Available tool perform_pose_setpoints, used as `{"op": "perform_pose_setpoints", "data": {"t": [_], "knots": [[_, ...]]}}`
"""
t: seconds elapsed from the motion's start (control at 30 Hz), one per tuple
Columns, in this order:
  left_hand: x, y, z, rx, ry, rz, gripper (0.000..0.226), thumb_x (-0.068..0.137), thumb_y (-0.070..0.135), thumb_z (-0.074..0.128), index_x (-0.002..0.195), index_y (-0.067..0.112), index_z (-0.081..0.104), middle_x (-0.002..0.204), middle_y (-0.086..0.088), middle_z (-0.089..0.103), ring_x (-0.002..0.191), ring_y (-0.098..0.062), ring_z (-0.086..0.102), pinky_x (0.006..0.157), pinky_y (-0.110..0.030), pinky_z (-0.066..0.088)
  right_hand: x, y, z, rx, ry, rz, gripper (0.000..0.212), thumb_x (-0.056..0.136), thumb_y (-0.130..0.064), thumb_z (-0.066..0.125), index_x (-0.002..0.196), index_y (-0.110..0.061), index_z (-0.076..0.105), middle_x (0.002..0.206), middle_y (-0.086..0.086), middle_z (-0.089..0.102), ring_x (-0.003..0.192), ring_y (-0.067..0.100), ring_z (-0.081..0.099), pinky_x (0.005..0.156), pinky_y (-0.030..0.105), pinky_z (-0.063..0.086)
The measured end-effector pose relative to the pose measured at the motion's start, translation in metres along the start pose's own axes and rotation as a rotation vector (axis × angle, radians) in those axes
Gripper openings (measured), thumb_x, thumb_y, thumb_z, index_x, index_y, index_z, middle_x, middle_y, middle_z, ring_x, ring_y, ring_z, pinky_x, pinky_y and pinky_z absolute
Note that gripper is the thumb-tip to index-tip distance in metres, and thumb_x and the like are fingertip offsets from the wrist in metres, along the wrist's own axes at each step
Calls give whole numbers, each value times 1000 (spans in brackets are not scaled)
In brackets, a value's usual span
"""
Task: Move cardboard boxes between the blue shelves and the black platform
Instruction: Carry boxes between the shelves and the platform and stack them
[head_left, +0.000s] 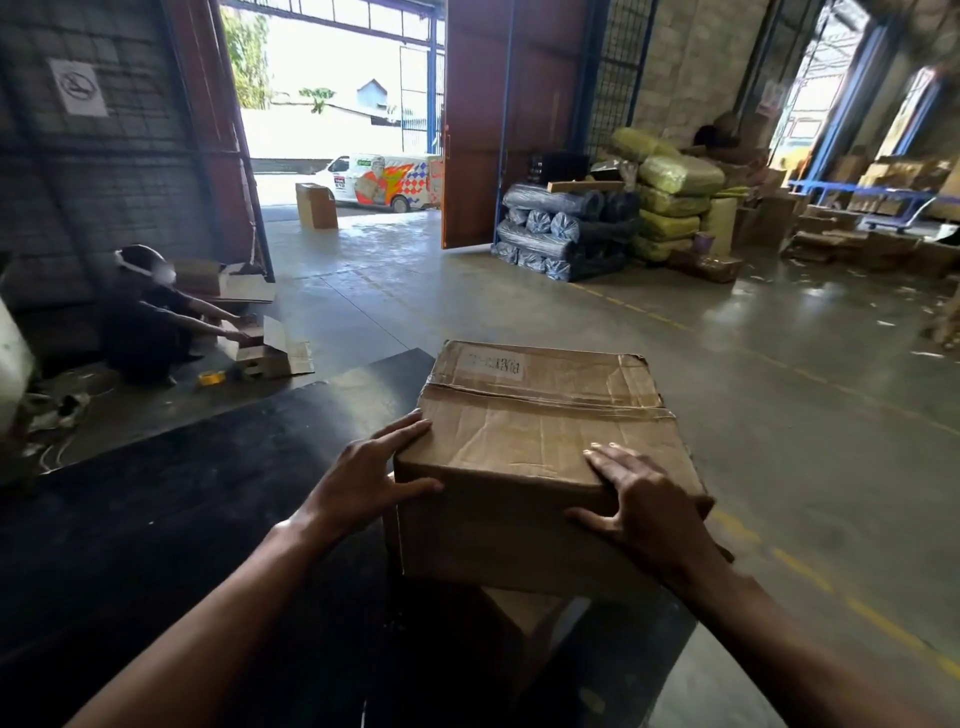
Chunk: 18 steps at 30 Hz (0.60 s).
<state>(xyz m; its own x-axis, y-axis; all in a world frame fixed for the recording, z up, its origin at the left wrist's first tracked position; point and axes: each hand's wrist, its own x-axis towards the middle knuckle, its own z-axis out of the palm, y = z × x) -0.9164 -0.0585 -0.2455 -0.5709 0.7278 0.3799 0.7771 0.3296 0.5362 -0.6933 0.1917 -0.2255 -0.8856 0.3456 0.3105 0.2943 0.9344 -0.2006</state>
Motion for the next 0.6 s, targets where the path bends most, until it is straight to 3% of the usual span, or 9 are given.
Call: {"op": "perform_pose_setpoints", "data": {"t": [0.17,0.27,0.37,0.6], "knots": [[-31,13,14,31,108,53,85,73,74,62,142,27,50,150,7,43,141,-6,36,116,-36,35,5,19,-5,44,24,2,68,78,-41,78,136,-12,56,140,4,56,133,21,47,112,31,31],[-50,34,20,46,90,242,71,84,66,61,140,24,54,147,4,49,141,-7,37,112,-38,40,14,38,-11,77,85,63,54,78,-30,80,126,-9,65,131,8,63,125,24,56,107,30,36],[-44,40,18,72,12,395,60,90,56,62,138,21,57,143,3,54,139,-10,42,112,-35,40,21,32,-11,93,38,64,57,81,-29,78,132,-11,61,137,6,58,127,23,54,107,29,36],[-3,10,2,28,42,213,82,72,74,65,131,19,63,136,3,60,131,-9,49,107,-41,45,5,-2,-3,230,25,14,71,81,-50,71,140,-16,52,146,-1,49,136,14,43,110,22,28]]}}
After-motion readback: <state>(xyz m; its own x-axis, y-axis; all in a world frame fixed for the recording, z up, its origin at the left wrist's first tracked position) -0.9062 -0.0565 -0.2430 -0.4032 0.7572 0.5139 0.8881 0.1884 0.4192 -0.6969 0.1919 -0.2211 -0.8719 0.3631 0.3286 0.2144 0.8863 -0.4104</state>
